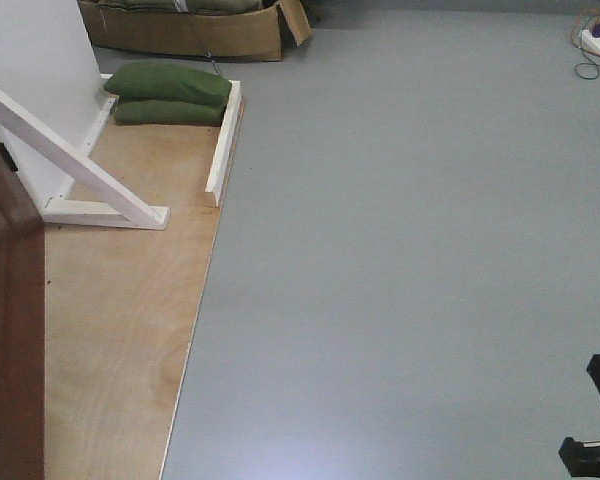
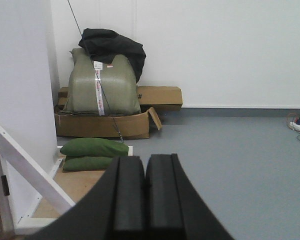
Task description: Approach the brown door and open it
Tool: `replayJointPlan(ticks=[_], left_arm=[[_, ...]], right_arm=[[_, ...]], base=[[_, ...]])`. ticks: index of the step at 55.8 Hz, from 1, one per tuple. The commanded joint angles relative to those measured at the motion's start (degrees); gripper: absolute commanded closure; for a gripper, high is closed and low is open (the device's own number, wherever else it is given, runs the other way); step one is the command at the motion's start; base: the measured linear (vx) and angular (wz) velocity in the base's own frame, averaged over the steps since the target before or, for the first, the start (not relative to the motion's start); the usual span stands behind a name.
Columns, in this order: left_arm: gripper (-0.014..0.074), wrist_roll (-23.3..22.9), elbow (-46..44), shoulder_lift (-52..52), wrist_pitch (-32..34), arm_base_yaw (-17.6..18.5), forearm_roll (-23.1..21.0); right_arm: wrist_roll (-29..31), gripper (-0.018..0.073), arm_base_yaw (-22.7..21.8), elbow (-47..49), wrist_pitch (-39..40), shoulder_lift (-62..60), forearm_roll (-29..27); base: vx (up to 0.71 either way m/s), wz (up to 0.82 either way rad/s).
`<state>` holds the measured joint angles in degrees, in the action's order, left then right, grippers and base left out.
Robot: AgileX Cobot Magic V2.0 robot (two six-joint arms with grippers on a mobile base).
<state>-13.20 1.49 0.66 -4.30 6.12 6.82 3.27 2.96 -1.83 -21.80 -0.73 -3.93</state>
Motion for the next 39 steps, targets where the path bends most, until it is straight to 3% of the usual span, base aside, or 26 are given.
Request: replayJointPlan(ticks=[1,39], left_arm=[[0.046,-0.56,-1.31,0.76,4.3,0.07,-0.45],[0.046,-0.56,-1.31,0.76,4.3,0.07,-0.45]], right_arm=[[0.53,0.0559,0.13,-0.25,4.38,-0.32,0.4],[0.53,0.0559,0.13,-0.25,4.38,-0.32,0.4]], base=[[0.41,0.0],[0.32,-0.05]])
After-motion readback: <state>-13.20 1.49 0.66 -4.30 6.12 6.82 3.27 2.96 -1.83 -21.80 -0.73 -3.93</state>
